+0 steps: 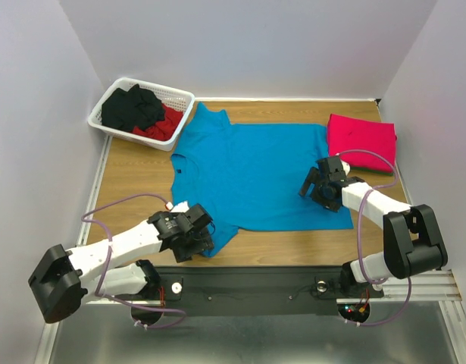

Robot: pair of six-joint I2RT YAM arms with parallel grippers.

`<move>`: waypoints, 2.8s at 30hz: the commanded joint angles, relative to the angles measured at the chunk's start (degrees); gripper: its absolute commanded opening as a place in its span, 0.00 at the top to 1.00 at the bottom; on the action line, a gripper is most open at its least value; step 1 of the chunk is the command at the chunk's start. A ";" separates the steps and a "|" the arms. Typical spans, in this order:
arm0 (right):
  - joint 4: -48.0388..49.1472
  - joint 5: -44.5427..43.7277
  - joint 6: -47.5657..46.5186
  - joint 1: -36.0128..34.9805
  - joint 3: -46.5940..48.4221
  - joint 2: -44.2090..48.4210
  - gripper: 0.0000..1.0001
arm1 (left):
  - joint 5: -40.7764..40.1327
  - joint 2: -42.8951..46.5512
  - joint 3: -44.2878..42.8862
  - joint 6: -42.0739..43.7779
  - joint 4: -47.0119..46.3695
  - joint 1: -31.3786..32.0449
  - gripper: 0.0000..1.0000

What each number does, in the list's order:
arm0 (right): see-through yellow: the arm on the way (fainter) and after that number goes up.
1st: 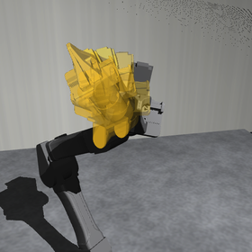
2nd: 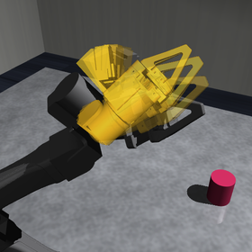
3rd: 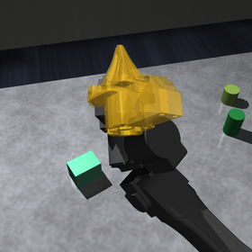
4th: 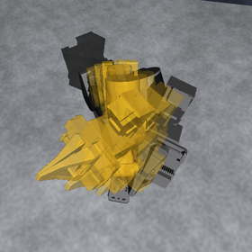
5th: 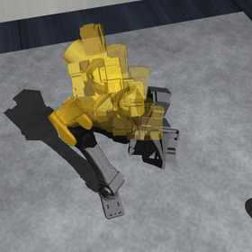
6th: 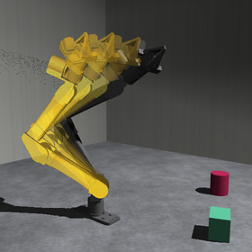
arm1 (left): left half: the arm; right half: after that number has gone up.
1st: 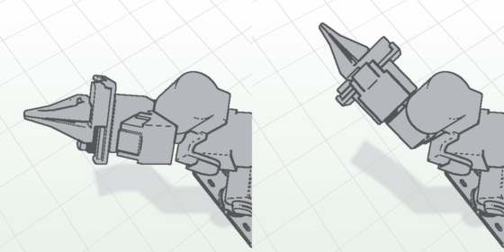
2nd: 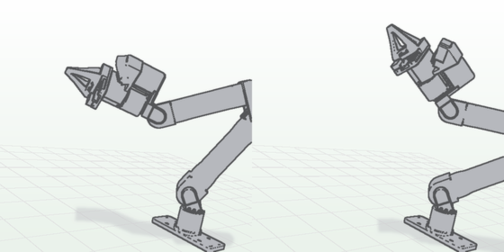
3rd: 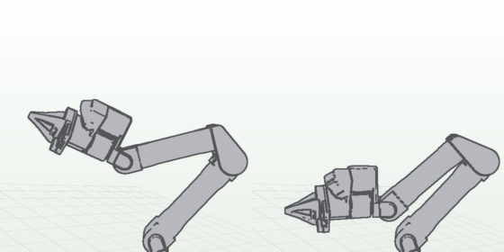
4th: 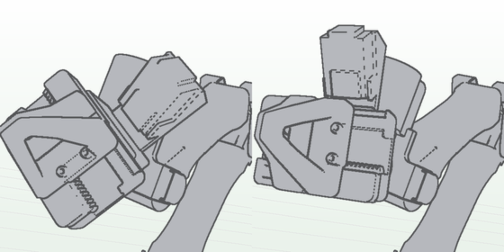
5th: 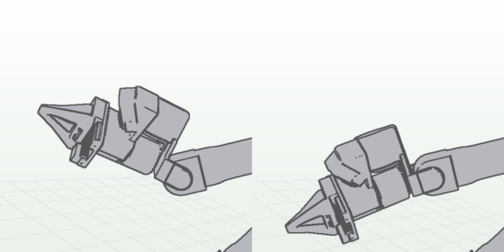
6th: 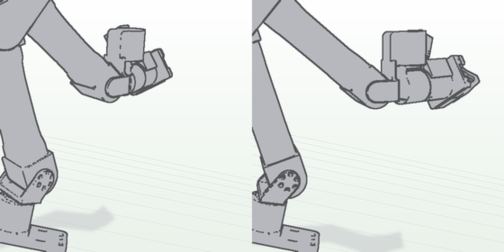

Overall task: Fold and stack the t-shirts
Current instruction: Flatten the tshirt out

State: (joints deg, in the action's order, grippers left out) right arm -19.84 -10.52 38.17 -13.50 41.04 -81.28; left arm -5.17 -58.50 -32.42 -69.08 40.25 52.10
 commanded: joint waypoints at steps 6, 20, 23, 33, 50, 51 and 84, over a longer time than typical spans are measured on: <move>-3.02 1.30 -1.87 1.02 -2.45 1.28 0.00 | -5.45 4.27 -10.37 -2.38 6.87 3.45 0.06; 0.13 16.38 -16.97 -23.20 6.32 15.98 0.00 | 1.46 -17.16 -17.15 26.35 -26.51 -22.82 0.02; 8.92 21.76 -21.10 -36.22 8.26 7.66 0.00 | 3.66 -21.29 -16.97 27.94 -29.52 -26.94 0.02; 16.14 21.76 -32.19 -49.78 21.36 -15.57 0.00 | 8.94 -26.93 -10.03 28.91 -34.53 -31.61 0.02; 19.31 22.22 -32.21 -52.95 15.32 -19.54 0.00 | 9.48 -26.49 -6.25 28.03 -35.85 -31.97 0.02; 19.31 22.13 -31.67 -53.04 14.43 -19.27 0.00 | 9.48 -26.58 -6.25 27.95 -35.77 -31.97 0.02; -4.69 -6.71 -5.65 -23.27 15.72 10.28 0.00 | -0.81 -19.89 -23.37 34.18 -23.81 -31.35 0.02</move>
State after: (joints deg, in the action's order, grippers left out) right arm -21.91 -15.70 34.41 -47.40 50.17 -66.50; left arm -2.20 -79.22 -48.31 -38.30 14.66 20.29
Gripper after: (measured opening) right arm 0.999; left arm 0.985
